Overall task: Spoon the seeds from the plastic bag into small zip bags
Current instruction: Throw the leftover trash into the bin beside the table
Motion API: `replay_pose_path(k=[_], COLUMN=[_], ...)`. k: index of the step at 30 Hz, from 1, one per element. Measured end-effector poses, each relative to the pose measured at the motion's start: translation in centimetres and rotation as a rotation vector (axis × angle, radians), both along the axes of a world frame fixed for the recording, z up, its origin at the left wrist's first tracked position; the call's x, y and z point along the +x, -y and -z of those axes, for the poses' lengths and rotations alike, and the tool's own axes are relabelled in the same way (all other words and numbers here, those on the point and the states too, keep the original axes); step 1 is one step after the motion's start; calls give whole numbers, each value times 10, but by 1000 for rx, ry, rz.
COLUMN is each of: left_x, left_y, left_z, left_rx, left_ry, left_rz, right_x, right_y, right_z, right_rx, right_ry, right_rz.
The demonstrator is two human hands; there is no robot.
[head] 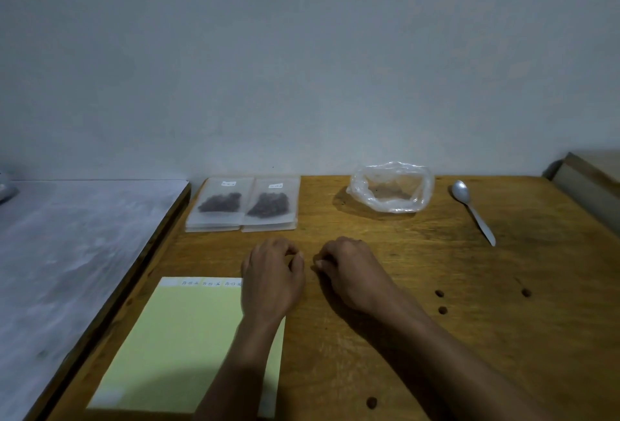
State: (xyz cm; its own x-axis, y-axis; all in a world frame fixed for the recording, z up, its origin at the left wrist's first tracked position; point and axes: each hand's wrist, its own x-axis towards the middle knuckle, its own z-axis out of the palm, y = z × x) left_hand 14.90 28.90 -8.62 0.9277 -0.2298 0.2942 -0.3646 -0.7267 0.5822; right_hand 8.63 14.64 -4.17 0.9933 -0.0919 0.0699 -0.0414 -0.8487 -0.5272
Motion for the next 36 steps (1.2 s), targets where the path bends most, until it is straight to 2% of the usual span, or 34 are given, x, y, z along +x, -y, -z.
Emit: replay_pose_path(k=[2, 5, 6, 8, 9, 10, 14, 15, 17, 25, 26, 28, 30, 32, 33, 34, 36], left_x=[0, -2, -2, -4, -4, -3, -4, -4, -5, -3, -4, -3, -6, -10, -12, -16, -26], left_y=[0, 1, 2, 5, 6, 6, 7, 7, 6, 6, 5, 5, 8, 12, 14, 16, 21], left_z=[0, -1, -1, -1, -1, -1, -3, -4, -5, -4, -4, -4, -4, -6, -8, -9, -12], left_rx=[0, 57, 98, 181, 226, 267, 335, 336, 329, 309, 309, 307, 320, 349, 365, 379, 385], left_ry=[2, 42, 48, 21, -2, -24, -74, -76, -82, -66, -64, -64, -53, -27, -16, -11, -14], left_rz=[6, 24, 34, 60, 78, 99, 147, 146, 142, 157, 162, 162, 151, 138, 135, 131, 125], right_x=[-12, -28, -29, -26, -23, -19, -7, -3, 2, 2, -2, -13, -32, -52, -61, -71, -92], right_y=[7, 23, 28, 36, 37, 38, 43, 45, 45, 38, 36, 31, 27, 23, 20, 18, 15], right_z=[-1, -7, -7, -8, -10, -11, -10, -8, -5, -2, -3, -7, -15, -20, -22, -24, -27], right_rx=[452, 1338, 1519, 1651, 1595, 1434, 325, 151, -18, -33, 84, 508, 979, 1294, 1322, 1242, 913], right_ry=[-29, -87, -75, -28, -1, 17, -6, -12, -49, -2, 10, 29, -39, -100, -123, -146, -199], right_rz=[164, 374, 437, 541, 570, 580, 471, 433, 413, 442, 462, 549, 639, 630, 596, 548, 392])
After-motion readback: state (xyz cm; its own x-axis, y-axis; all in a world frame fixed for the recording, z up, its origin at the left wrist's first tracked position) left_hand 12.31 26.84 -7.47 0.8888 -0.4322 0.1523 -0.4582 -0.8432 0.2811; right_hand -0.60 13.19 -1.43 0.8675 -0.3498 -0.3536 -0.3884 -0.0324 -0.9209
